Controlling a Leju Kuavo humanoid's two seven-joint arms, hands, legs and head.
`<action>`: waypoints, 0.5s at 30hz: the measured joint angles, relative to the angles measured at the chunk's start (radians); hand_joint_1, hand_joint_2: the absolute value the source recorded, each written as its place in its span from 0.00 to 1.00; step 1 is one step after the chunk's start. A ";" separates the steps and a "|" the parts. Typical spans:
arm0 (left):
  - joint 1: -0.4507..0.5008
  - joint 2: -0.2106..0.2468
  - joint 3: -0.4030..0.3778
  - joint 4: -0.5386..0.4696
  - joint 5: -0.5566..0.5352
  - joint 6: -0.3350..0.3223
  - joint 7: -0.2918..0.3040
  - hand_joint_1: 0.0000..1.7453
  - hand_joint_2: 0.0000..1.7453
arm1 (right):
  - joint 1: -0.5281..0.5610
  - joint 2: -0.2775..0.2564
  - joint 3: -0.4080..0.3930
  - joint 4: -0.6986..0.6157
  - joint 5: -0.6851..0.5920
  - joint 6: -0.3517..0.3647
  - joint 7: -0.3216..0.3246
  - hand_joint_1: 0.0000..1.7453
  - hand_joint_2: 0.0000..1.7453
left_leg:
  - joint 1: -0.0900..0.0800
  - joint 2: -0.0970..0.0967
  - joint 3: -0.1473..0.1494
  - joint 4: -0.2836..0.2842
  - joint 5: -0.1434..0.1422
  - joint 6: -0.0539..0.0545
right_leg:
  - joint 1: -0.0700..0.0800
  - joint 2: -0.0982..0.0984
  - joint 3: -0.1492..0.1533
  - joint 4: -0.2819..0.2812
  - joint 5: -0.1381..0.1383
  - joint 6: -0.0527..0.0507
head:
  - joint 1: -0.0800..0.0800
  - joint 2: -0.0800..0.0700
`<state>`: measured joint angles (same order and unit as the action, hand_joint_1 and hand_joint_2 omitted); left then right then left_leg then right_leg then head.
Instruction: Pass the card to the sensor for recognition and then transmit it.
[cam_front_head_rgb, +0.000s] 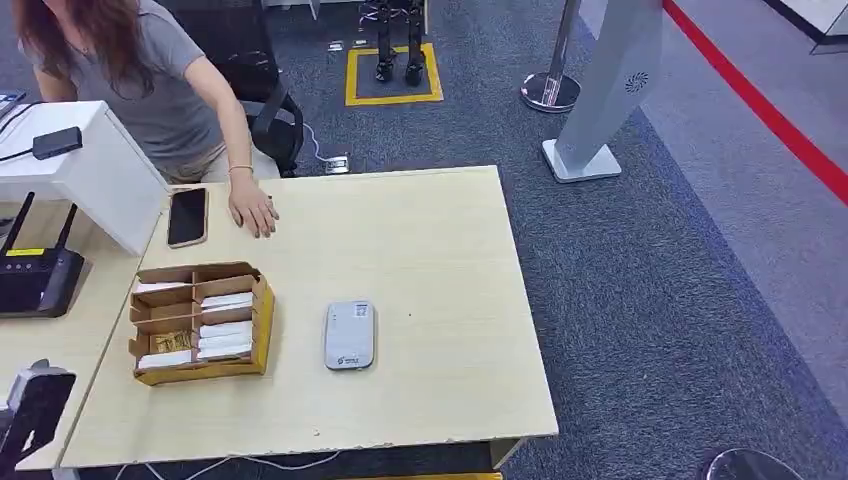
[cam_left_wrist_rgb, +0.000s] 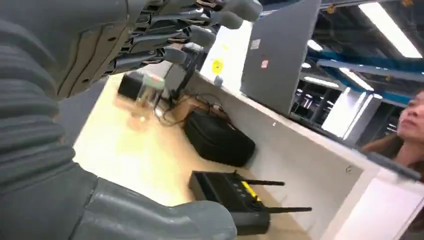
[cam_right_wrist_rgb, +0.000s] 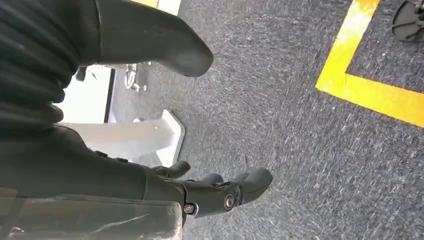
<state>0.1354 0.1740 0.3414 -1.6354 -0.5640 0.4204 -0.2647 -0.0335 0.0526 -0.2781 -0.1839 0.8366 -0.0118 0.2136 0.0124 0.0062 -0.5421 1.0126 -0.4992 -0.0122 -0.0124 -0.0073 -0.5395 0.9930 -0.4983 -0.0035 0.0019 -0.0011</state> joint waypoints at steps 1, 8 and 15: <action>0.000 0.000 0.000 0.005 -0.048 -0.001 0.011 0.00 1.00 | 0.000 0.000 0.000 0.000 0.001 0.000 0.001 0.00 1.00 | 0.000 0.000 0.000 0.000 0.000 0.000 | 0.000 0.000 0.000 0.000 0.000 0.000 | 0.000 0.000; -0.004 -0.008 -0.069 0.048 -0.320 0.024 0.079 0.00 1.00 | -0.002 0.000 -0.006 0.000 0.020 0.000 0.001 0.00 1.00 | 0.000 0.000 0.000 0.000 0.000 0.000 | 0.000 0.000 0.000 0.000 0.000 0.000 | 0.000 0.000; -0.005 -0.013 -0.217 0.079 -0.444 0.069 0.130 0.00 1.00 | -0.002 0.000 -0.009 0.000 0.041 0.003 0.005 0.00 1.00 | 0.000 0.001 0.000 0.000 0.000 0.000 | 0.000 0.001 0.000 0.000 0.000 0.000 | 0.000 0.000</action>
<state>0.1299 0.1606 0.1241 -1.5564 -1.0082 0.4898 -0.1351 -0.0356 0.0530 -0.2872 -0.1843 0.8774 -0.0084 0.2190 0.0121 0.0070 -0.5419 1.0130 -0.4992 -0.0122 -0.0125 -0.0068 -0.5399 0.9928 -0.4980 -0.0036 0.0015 -0.0011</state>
